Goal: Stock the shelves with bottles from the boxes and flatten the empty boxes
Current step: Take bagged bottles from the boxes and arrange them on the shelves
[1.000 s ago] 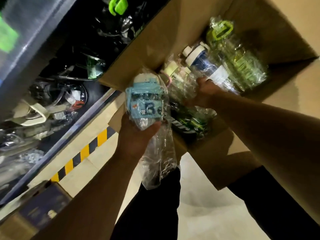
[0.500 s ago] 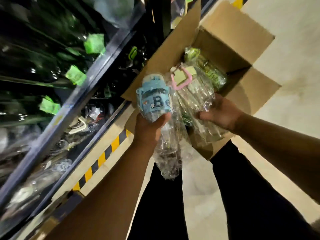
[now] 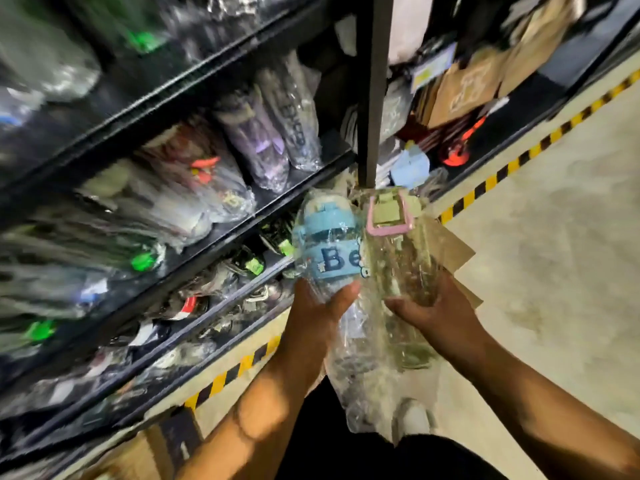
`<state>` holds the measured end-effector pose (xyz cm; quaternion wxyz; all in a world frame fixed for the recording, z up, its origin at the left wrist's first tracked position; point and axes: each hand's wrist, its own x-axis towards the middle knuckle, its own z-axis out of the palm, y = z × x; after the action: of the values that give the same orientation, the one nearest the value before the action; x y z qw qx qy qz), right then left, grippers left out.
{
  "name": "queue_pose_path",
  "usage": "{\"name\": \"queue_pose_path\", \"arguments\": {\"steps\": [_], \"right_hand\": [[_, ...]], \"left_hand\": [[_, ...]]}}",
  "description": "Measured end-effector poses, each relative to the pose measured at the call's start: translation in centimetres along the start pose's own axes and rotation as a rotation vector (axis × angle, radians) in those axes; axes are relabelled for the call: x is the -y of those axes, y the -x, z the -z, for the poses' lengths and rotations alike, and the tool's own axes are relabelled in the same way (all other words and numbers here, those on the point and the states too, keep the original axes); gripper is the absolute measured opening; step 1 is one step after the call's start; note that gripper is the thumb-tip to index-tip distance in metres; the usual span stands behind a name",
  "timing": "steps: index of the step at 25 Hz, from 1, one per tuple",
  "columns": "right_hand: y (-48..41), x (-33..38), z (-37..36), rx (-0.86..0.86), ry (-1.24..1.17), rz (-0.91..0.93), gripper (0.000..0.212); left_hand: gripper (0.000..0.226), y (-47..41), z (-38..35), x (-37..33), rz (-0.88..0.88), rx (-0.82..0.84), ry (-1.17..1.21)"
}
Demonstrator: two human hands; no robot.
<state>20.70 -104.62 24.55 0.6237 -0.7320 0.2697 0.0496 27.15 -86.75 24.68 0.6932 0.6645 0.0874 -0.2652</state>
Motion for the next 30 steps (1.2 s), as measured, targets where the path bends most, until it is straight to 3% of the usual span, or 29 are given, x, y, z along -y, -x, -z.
{"name": "queue_pose_path", "arguments": {"steps": [6, 10, 13, 15, 21, 24, 27, 30], "right_hand": [[5.8, 9.0, 1.1, 0.114, 0.018, 0.196, 0.062], [9.0, 16.4, 1.3, 0.196, -0.059, 0.349, 0.044], [11.2, 22.1, 1.1, 0.250, -0.060, 0.459, 0.049], [12.6, 26.1, 0.9, 0.234, -0.047, 0.523, 0.055], [14.4, 35.4, -1.6, 0.223, -0.060, 0.661, 0.062], [14.3, 39.5, -3.7, 0.170, -0.083, 0.732, 0.070], [13.1, 43.0, -5.2, 0.067, -0.101, 0.792, 0.062], [10.9, 45.9, -5.4, -0.040, -0.116, 0.835, 0.054]], "left_hand": [[0.058, 10.1, 0.2, -7.6, -0.209, -0.041, 0.090], [0.073, 15.3, 1.2, -14.4, -0.346, -0.105, 0.093], [0.089, 18.1, 2.4, -19.4, -0.435, -0.133, 0.060], [0.092, 19.9, 2.9, -23.1, -0.506, -0.120, 0.047], [0.065, 21.7, 6.8, -32.2, -0.725, -0.087, -0.045], [0.077, 21.0, 9.6, -36.5, -0.768, -0.089, -0.060], [0.085, 19.8, 12.1, -40.4, -0.816, -0.121, -0.102], [0.070, 18.1, 13.2, -43.9, -0.858, -0.137, -0.084]]}}
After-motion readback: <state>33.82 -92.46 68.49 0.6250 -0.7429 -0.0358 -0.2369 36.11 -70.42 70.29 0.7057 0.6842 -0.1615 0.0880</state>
